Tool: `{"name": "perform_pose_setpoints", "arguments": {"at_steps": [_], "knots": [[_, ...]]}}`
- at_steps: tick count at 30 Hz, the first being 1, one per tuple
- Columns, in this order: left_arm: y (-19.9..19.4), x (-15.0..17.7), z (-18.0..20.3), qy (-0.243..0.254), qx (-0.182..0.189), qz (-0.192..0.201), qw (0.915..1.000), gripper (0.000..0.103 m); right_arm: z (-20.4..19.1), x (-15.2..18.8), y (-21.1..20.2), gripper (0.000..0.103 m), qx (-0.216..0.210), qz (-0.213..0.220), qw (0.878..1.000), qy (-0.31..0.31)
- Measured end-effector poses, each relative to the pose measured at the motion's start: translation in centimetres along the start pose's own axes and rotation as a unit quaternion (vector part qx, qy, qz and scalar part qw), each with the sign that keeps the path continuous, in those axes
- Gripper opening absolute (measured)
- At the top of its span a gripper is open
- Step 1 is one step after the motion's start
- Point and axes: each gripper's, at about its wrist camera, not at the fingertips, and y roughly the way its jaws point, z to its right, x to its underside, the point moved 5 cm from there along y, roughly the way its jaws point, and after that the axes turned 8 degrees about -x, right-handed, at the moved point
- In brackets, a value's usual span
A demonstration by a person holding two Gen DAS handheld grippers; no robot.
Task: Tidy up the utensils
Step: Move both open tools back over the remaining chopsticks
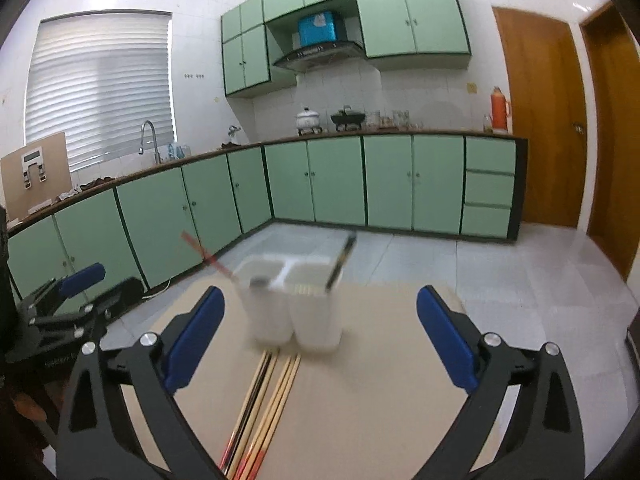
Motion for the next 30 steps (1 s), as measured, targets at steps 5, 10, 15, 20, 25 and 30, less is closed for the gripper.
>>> {"name": "perform_pose_setpoints", "arguments": {"at_steps": [5,10,15,20,25,30], "knots": [[-1.1,5.2,-0.5,0.021,-0.011,-0.048,0.9986,0.094,-0.2,5.3,-0.8,0.094,0.011,-0.039,0.999,0.034],[-1.1,9.1,-1.6,0.028,-0.028,-0.094,0.9948,0.094,-0.6,10.7,-0.6,0.094,0.024,-0.099,0.993,0.052],[-1.3,12.6,-2.8,0.036,-0.039,-0.135,0.9895,0.094,-2.3,14.7,-0.2,0.094,0.027,-0.141,0.989,0.026],[-1.8,14.5,-3.8,0.029,-0.046,-0.158,0.9859,0.094,-4.1,17.2,0.4,0.094,0.021,-0.18,0.984,-0.001],[-1.9,14.9,-4.3,0.022,-0.05,-0.166,0.9846,0.094,-4.9,18.6,0.9,0.094,0.037,-0.204,0.978,-0.038],[-2.2,15.0,-4.5,0.023,-0.052,-0.164,0.9849,0.094,-4.9,19.3,1.9,0.094,0.044,-0.223,0.973,-0.042]]}}
